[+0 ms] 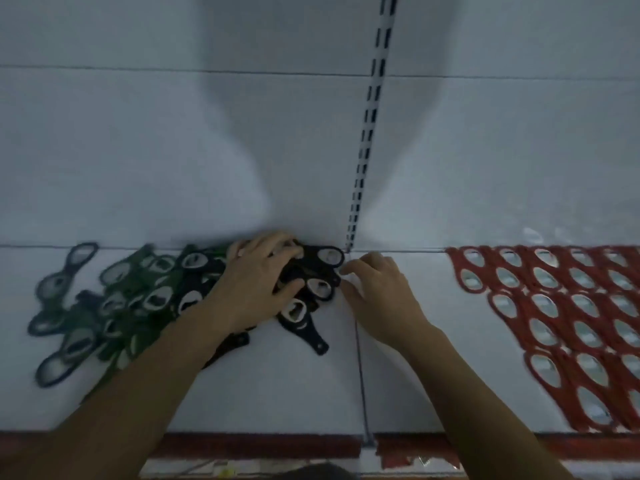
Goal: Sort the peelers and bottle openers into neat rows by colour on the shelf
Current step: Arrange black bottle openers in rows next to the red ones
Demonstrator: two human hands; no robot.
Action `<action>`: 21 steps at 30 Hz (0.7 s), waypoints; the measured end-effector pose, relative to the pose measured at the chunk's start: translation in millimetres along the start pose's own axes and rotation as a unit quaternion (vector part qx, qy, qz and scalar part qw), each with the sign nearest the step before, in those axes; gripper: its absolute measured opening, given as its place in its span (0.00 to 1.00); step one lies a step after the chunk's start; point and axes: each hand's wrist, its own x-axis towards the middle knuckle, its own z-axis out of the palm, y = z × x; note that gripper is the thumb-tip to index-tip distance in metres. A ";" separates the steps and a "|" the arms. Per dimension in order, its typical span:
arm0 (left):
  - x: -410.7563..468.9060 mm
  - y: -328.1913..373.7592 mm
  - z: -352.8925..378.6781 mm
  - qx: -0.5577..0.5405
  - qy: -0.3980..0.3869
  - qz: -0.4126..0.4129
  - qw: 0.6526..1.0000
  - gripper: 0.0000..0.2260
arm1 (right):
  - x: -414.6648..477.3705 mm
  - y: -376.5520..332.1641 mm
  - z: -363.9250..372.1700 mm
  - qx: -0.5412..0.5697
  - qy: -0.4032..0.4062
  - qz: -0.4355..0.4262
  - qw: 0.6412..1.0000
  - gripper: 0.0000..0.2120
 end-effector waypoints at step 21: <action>-112.3 -89.3 -4.0 0.052 0.018 -0.243 0.969 0.36 | 20.4 -72.4 59.1 0.097 0.087 -0.058 0.990 0.33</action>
